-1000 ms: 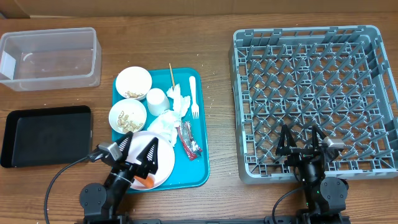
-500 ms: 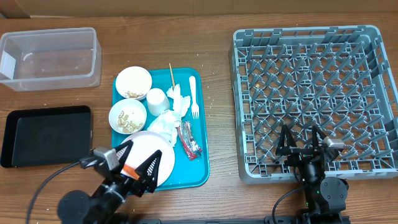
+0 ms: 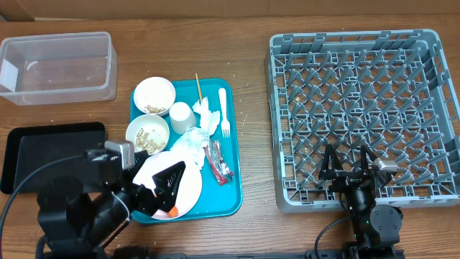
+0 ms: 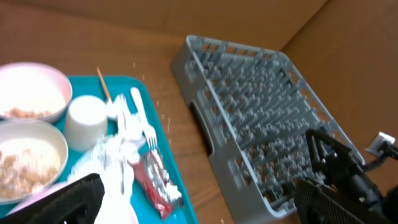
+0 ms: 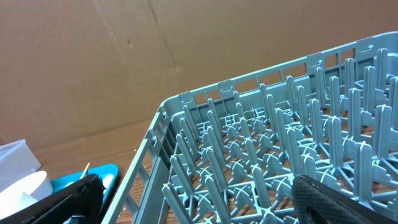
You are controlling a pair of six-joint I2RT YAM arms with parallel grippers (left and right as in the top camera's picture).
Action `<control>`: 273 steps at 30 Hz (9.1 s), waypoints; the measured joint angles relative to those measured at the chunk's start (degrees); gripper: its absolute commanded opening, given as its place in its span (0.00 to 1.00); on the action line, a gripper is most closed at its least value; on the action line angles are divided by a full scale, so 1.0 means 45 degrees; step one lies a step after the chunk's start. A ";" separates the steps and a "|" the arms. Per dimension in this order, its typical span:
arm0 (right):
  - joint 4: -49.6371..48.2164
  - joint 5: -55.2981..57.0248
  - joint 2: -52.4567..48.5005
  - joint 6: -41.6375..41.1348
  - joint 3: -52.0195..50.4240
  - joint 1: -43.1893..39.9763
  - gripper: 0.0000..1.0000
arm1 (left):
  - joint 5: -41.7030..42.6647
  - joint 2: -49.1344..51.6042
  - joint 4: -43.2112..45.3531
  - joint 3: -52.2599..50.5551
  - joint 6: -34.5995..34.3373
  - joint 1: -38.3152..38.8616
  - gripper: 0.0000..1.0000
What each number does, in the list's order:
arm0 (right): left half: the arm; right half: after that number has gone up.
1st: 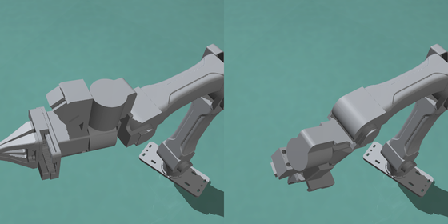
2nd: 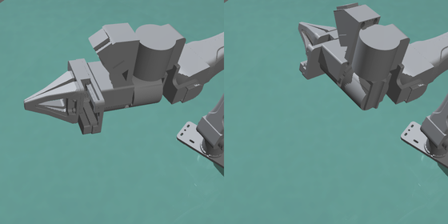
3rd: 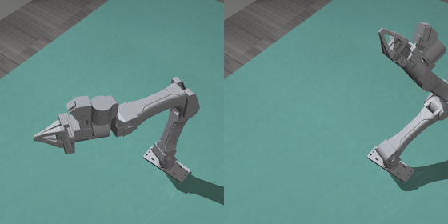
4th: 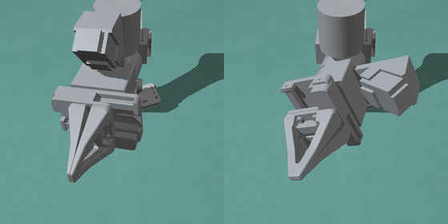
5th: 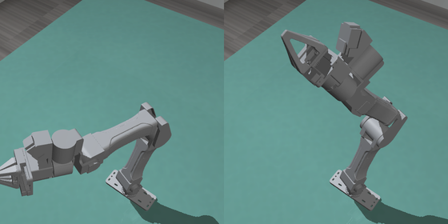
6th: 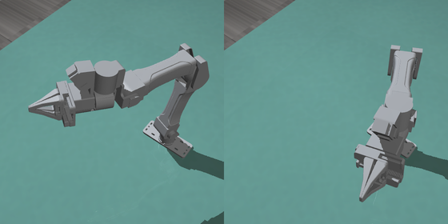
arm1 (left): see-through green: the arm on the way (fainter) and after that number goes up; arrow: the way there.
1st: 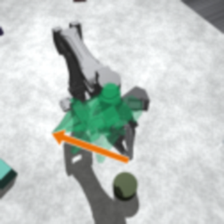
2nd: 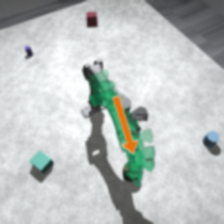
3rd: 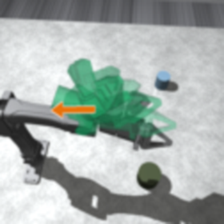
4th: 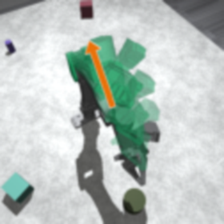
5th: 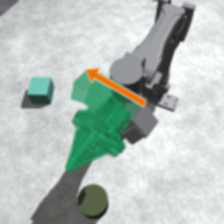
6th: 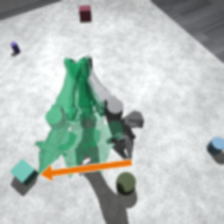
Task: Sort waste into correct bins and load items into the dishwasher rack
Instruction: 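Reach the left gripper to the white bowl of rice and grasp its rim, then lift the white bowl with the left gripper and carry it over the black tray, then tip the bowl with the left gripper to dump rice onto the black tray, then carry the emptied bowl back and set it on the teal tray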
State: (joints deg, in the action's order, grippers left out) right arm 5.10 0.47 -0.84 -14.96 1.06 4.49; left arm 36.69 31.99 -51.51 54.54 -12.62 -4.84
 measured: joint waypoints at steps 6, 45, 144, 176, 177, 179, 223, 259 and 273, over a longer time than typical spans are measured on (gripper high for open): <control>0.0005 0.0000 0.0000 -0.0005 0.0000 -0.0005 1.00 | -0.1962 0.2021 -0.2943 0.1525 0.0141 0.0000 1.00; 0.0005 0.0000 0.0000 0.0005 0.0000 -0.0005 1.00 | -0.9029 1.3508 -0.0058 0.1841 -0.0874 0.3079 1.00; 0.0010 0.0000 0.0000 0.0000 0.0000 -0.0005 1.00 | -0.9092 1.5018 -0.5265 0.8442 -0.1773 0.0107 0.04; 0.0010 0.0000 0.0000 0.0000 0.0000 -0.0005 1.00 | 0.3211 1.5023 -0.0743 0.4609 0.1316 -1.0336 0.04; 0.0010 0.0000 0.0000 -0.0005 0.0000 -0.0005 1.00 | 0.3798 1.5023 -0.0593 0.4537 0.1545 -1.0535 0.04; 0.0005 0.0000 0.0000 0.0005 0.0000 -0.0005 1.00 | 0.4517 1.5023 -0.0447 0.4376 0.1826 -1.0802 0.04; 0.0005 0.0000 0.0000 0.0005 0.0000 -0.0005 1.00 | 1.1531 1.7014 0.3075 0.1292 0.2487 -1.2614 0.04; 0.0010 0.0000 0.0000 0.0000 0.0000 -0.0005 1.00 | -0.1588 0.7577 -0.1637 0.2011 0.0452 -0.5999 0.04; 0.0015 -0.0005 0.0000 -0.0005 0.0000 -0.0005 1.00 | -0.4056 0.7980 -0.1812 0.1583 0.0185 -0.2118 0.04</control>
State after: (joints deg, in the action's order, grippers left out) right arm 5.17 0.45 -0.84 -14.98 1.06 4.47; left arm 18.44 67.90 -59.66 61.67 -11.79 -14.37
